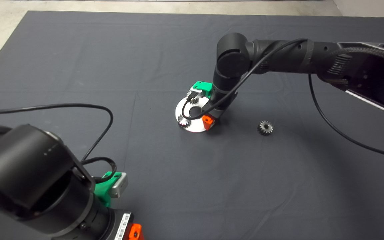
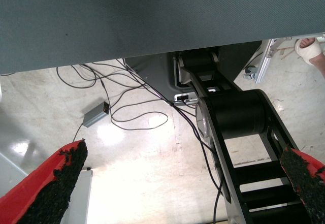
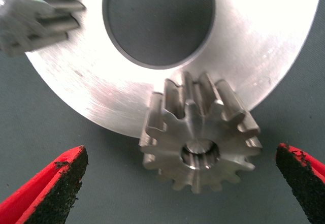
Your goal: Remove an incorrectly installed larger gear and replace it with the correct smaller gear
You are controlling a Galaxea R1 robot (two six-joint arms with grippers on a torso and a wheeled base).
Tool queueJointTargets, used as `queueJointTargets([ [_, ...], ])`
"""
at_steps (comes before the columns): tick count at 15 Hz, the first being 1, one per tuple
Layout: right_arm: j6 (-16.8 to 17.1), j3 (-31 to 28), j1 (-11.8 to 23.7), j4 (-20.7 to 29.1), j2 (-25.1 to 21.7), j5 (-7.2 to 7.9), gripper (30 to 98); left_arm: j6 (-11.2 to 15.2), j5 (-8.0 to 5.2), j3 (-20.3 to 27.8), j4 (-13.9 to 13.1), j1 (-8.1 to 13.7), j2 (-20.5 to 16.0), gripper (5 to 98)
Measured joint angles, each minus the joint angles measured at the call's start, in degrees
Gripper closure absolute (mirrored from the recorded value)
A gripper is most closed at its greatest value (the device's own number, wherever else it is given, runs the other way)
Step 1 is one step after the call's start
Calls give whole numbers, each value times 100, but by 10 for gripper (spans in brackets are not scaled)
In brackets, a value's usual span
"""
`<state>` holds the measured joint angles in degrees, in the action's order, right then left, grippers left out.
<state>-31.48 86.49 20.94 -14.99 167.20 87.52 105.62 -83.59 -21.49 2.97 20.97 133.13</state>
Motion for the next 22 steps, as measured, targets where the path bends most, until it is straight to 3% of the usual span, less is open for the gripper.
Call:
queueJointTargets([
  [6,0,71,-16,-110,27,-4,330,0,0,0,-1,0,0,54],
  [8,0,102,-17,-115,30,-4,377,0,0,0,1,0,0,54],
  [11,0,202,-17,-145,27,-4,387,0,0,0,1,0,0,54],
  [12,0,226,-17,-156,27,-4,430,0,0,0,1,0,0,54],
  [21,-5,269,-18,-162,27,-4,496,0,0,0,1,0,0,54],
  [22,-8,282,-17,-162,25,-4,534,0,-1,0,1,0,0,54],
])
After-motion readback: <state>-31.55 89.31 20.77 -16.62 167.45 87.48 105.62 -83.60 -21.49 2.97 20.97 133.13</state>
